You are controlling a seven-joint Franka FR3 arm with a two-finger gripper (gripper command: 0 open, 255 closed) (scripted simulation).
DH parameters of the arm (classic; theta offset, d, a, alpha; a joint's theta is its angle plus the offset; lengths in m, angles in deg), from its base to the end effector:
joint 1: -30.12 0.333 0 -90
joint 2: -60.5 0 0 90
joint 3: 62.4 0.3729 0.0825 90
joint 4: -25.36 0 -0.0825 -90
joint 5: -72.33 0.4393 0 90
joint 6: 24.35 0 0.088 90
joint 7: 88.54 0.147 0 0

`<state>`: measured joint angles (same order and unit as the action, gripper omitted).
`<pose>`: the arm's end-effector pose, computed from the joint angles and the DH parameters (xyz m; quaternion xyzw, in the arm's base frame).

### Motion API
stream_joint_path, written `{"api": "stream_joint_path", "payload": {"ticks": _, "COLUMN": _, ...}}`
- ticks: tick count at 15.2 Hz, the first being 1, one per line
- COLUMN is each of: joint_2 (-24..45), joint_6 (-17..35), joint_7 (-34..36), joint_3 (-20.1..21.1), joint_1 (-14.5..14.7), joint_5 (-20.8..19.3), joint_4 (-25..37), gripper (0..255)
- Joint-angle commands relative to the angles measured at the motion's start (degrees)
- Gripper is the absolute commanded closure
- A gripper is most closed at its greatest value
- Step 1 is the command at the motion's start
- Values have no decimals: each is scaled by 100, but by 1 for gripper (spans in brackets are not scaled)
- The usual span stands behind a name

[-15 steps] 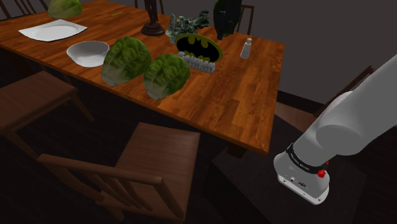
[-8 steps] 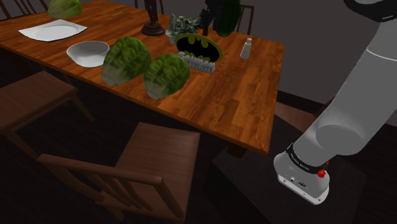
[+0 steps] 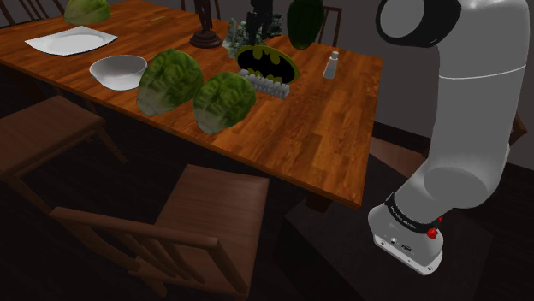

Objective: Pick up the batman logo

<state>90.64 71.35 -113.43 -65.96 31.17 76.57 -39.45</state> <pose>0.7932 -0.0123 0.5131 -0.9806 -0.1949 -0.0118 0.0190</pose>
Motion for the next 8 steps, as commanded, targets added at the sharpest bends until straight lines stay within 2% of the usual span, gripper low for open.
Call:
{"api": "stream_joint_path", "payload": {"ticks": 1, "joint_2": 230, "joint_6": -69, "joint_7": -45, "joint_3": 21, "joint_1": -9, "joint_5": 15, "joint_4": 312, "gripper": 0}}
{"api": "stream_joint_path", "payload": {"ticks": 8, "joint_2": 139, "joint_6": 493, "joint_7": -72, "joint_3": 21, "joint_1": 10, "joint_5": 17, "joint_4": -342, "gripper": 0}}
